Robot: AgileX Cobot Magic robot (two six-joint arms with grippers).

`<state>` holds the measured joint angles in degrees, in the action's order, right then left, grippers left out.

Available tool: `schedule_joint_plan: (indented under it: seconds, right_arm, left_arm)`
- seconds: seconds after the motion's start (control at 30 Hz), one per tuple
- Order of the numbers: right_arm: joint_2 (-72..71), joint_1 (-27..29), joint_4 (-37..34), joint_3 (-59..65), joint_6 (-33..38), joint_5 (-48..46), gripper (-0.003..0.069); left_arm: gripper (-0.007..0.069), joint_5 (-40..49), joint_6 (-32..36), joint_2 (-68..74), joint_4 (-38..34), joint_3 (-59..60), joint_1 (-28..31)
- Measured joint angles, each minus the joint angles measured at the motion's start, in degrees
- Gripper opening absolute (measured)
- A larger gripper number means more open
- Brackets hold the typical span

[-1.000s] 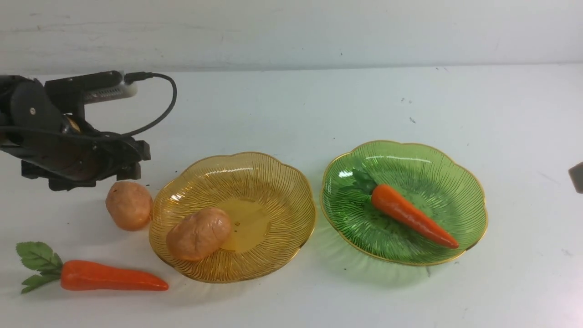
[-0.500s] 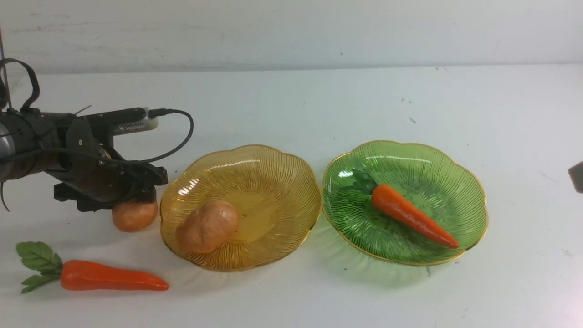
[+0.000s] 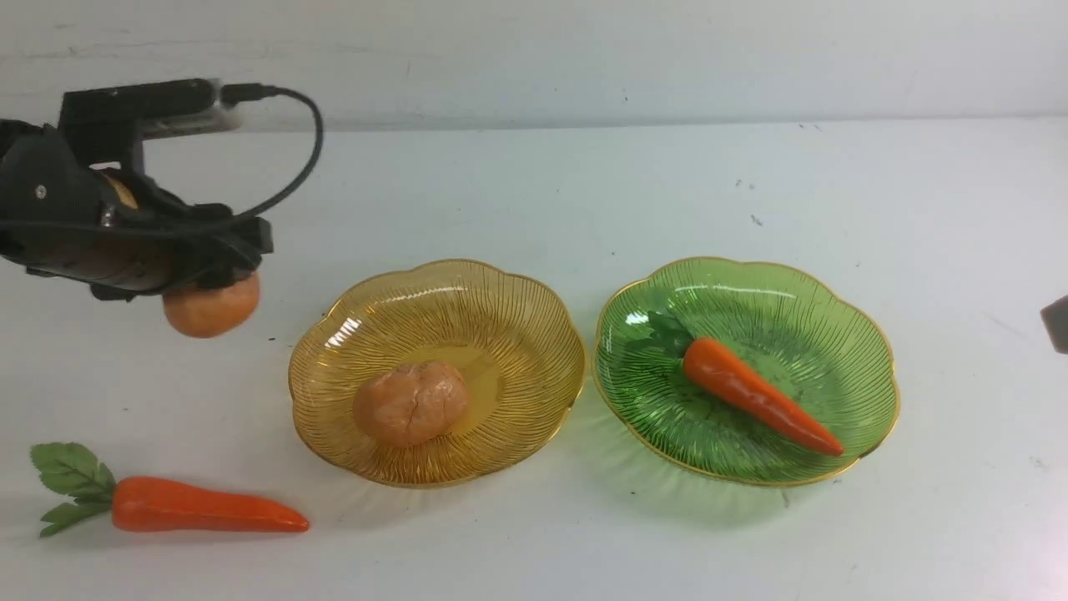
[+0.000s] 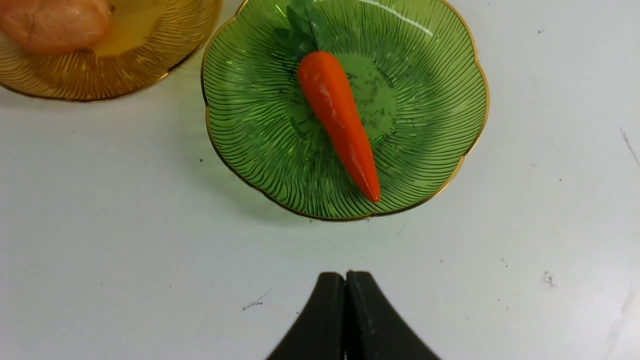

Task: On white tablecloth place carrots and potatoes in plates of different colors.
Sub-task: 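Put the potatoes from the left side into the left plate with the left gripper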

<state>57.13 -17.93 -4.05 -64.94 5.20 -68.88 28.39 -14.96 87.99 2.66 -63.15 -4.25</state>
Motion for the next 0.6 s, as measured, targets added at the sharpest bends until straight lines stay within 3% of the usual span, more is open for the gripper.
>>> schedule_joint_plan:
  seconds: [0.23, 0.47, 0.6]
  right_arm:
    - [0.0, 0.0, -0.2, 0.0, 0.0, 0.1, -0.0015]
    - [0.0, 0.0, -0.2, 0.0, 0.0, 0.1, -0.0015]
    - [0.0, 0.0, -0.2, 0.0, 0.0, 0.1, -0.0015]
  left_arm:
    - [0.0365, 0.0, 6.6, 2.8, -6.7, -1.5, -11.3]
    - [0.0384, -1.0, 7.0, 10.2, -9.6, -9.5, -15.7]
    - [0.0441, -1.9, 7.0, 14.0, -12.7, -11.1, -17.0]
